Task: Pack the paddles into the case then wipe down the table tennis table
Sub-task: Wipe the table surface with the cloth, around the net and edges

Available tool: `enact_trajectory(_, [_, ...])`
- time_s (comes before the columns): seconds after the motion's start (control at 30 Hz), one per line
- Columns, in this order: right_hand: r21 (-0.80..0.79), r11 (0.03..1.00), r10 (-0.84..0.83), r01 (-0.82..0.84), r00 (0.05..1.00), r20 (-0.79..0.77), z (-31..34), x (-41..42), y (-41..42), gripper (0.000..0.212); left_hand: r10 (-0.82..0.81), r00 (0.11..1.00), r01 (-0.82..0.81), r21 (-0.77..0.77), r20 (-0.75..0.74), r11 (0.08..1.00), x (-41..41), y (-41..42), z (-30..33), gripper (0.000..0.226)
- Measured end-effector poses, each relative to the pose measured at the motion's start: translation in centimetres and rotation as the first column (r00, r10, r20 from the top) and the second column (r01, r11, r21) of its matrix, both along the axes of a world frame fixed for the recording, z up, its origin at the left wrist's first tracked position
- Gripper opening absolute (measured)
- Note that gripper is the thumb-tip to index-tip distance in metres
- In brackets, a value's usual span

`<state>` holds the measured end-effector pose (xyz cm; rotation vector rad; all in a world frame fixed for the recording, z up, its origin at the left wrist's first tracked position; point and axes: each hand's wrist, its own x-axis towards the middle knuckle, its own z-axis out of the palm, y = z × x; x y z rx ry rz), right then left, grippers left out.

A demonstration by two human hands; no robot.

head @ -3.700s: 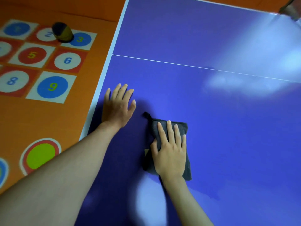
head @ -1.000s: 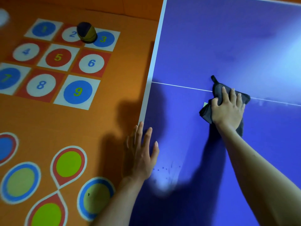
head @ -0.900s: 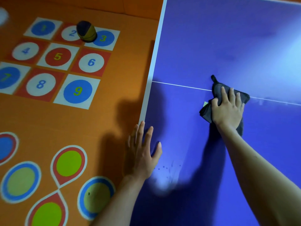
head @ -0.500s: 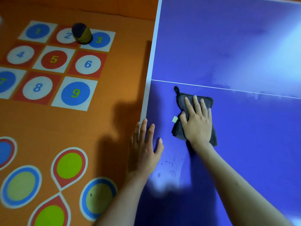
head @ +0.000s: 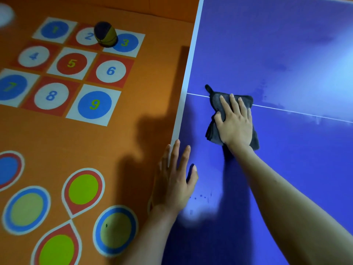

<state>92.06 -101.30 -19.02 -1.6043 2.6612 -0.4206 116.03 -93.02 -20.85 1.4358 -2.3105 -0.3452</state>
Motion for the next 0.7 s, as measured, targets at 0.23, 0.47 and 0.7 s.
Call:
enact_trajectory(0.23, [-0.007, 1.000, 0.000, 0.000, 1.000, 0.000, 0.1, 3.5, 4.3, 0.059, 0.000, 1.000, 0.000, -0.034, -0.021, 0.999, 0.0, 0.0, -0.1, 0.054])
enact_trajectory(0.47, [-0.054, 0.999, 0.004, -0.005, 1.000, -0.019, 0.0, 9.4, 12.6, 0.061, -0.021, 0.994, 0.019, -0.023, -0.111, 1.000, 0.1, 0.0, 0.4, 0.054])
enact_trajectory(0.7, [-0.097, 0.995, -0.011, 0.007, 0.999, -0.044, -0.2, 16.2, 23.5, 0.057, -0.060, 0.994, 0.047, -0.136, -0.092, 0.990, 0.6, 0.4, 0.7, 0.045])
